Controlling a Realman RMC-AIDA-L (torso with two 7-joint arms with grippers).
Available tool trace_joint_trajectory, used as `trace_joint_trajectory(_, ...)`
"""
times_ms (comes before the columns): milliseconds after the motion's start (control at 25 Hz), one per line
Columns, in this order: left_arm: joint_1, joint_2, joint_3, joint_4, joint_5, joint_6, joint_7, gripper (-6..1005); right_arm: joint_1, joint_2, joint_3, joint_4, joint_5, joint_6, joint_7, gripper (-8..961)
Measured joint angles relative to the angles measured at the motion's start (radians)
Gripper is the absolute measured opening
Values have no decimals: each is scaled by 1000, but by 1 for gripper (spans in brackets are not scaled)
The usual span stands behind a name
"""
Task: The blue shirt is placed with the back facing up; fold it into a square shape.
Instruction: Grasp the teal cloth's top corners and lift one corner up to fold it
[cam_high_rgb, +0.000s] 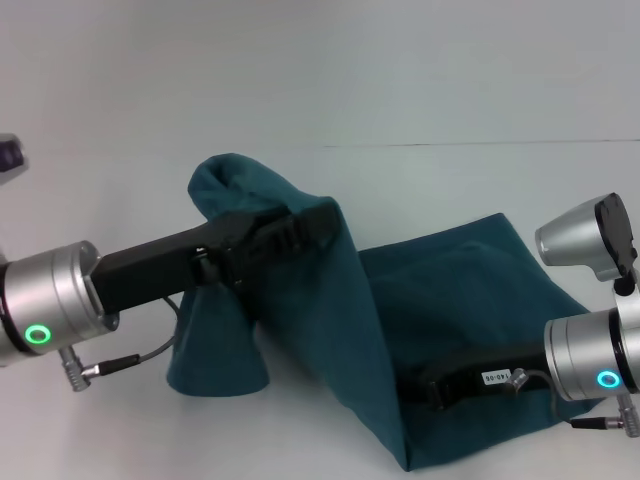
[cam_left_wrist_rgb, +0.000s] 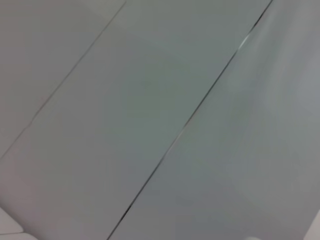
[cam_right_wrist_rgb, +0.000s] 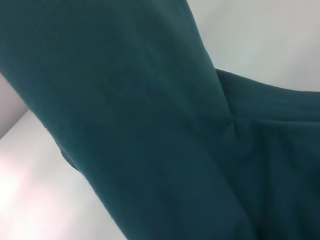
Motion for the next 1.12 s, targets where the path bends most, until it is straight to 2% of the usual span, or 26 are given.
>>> trace_joint_trajectory(520,-55,-2,156,-56,-66,-120,40,20,-2,1,25,36,7,-5,-25,42)
trace_joint_trajectory(1120,-148,-3,182,-224,-132,-184,192,20,-33,0,83,57,40,-25,-27,42)
